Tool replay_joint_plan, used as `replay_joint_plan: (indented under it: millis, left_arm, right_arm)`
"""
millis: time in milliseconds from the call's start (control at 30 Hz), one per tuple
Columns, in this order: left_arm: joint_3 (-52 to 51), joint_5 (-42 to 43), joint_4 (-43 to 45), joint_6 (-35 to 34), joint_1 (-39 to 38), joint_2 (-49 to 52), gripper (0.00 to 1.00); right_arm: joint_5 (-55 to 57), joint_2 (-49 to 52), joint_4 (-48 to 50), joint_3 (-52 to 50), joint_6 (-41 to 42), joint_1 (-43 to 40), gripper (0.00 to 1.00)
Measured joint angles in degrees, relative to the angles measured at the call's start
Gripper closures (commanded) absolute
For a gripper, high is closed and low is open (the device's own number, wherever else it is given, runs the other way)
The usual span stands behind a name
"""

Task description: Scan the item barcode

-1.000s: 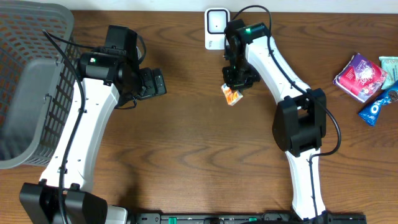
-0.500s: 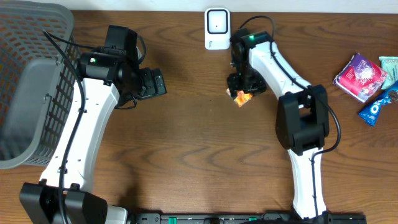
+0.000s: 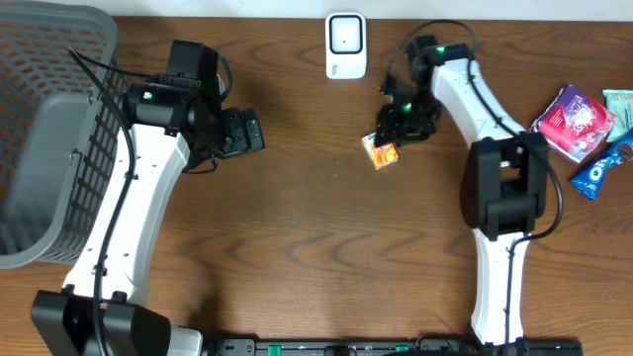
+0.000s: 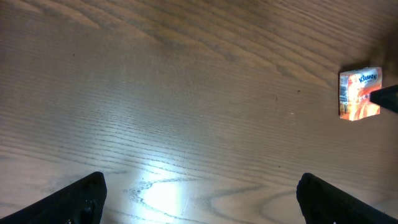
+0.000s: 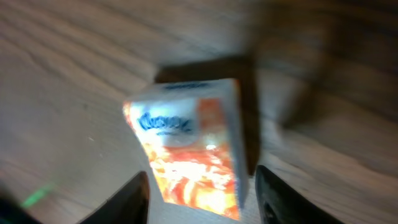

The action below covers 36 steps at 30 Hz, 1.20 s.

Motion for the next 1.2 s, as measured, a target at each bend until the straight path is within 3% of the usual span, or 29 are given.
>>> replay_joint_plan:
  millis: [267, 667, 800, 900, 1200]
  left_arm:
    - [0.0, 0.02, 0.0, 0.0, 0.0, 0.0, 0.02]
    - [0.0, 0.02, 0.0, 0.0, 0.0, 0.0, 0.02]
    - [0.0, 0.02, 0.0, 0.0, 0.0, 0.0, 0.02]
    - [0.0, 0.02, 0.0, -0.02, 0.0, 0.0, 0.02]
    - [0.0, 0.02, 0.0, 0.0, 0.02, 0.0, 0.02]
  right_arm:
    - [-5.14, 0.0, 0.28, -0.13, -0.63, -6.03, 0.58]
    - [-9.92, 0.0, 7.32, -8.13, -0.74, -4.7, 0.59]
    - [-13.29, -0.72, 10.93, -11.47, -0.68, -4.68, 0.73]
    - [-15.04, -1.03, 13.51, -13.57, 0.15, -4.68, 0.99]
    - [-15.28, -1.11, 13.27, -12.37, 4.0, -4.28, 0.99]
